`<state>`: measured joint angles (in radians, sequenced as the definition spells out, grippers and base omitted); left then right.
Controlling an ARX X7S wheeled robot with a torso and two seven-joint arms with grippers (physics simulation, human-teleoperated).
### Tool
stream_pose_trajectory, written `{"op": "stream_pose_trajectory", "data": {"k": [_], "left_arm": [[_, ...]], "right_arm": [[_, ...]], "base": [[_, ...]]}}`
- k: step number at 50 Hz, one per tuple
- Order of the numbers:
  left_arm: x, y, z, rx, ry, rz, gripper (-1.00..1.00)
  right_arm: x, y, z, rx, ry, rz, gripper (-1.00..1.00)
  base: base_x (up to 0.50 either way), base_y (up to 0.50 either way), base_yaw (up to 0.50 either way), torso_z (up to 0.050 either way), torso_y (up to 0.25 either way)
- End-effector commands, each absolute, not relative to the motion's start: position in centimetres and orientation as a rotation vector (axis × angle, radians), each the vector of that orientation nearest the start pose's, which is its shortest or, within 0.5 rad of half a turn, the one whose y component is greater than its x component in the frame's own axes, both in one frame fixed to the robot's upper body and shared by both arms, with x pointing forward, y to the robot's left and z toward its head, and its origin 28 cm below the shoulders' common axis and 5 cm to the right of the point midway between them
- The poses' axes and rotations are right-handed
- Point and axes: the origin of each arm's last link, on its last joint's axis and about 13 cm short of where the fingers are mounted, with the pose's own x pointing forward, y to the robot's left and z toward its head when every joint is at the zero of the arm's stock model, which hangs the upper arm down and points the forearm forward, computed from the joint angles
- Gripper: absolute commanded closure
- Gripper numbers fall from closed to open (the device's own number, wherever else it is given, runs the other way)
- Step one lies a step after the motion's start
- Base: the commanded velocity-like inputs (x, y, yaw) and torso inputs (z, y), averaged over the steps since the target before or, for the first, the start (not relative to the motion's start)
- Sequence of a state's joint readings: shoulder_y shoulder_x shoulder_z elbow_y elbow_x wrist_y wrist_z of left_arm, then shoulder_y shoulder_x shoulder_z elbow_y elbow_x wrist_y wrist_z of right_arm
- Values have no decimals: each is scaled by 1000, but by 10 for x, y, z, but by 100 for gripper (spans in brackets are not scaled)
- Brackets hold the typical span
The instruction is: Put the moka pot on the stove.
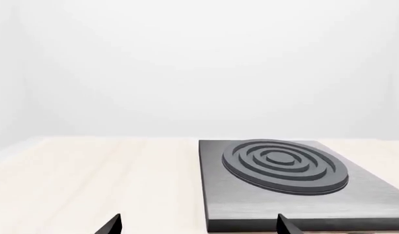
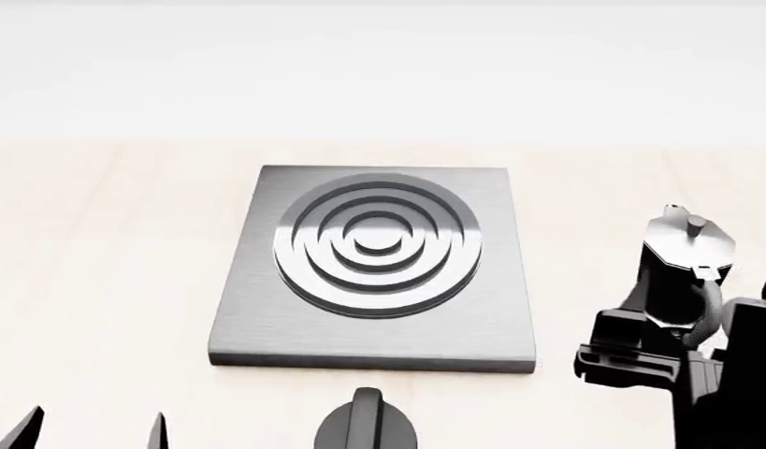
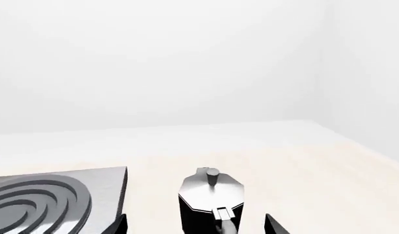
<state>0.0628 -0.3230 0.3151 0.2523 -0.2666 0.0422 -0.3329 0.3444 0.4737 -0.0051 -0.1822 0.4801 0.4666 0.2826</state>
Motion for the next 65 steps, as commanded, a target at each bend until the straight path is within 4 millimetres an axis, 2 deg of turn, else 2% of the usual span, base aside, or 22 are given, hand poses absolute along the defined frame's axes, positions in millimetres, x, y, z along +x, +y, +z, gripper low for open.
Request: {"op": "stream_pose_trajectory", "data": {"k": [1,23,37,48,65], "left_arm": [[190,206,46,-27,-136,-31,-100],[189,206,46,-28,-135,-33,-100],[189,206,46,-28,-136,-32,-100],[189,206,46,-25,-136,-33,-100],[188,206,47,-25,-136,-35,-100]], "right_arm": [[279,-202,118,43,-7,-226,-100],[280,-214,101,68,70,-290,-100],[297,-215,100,98,81,-241,-100],[307,-216,88,117,110,-245,-100],[320,-220,81,115,146,-242,-100]], "base": [[0,0,0,0,0],[0,0,0,0,0],[0,0,0,0,0],[0,0,0,0,0],[0,0,0,0,0]]}}
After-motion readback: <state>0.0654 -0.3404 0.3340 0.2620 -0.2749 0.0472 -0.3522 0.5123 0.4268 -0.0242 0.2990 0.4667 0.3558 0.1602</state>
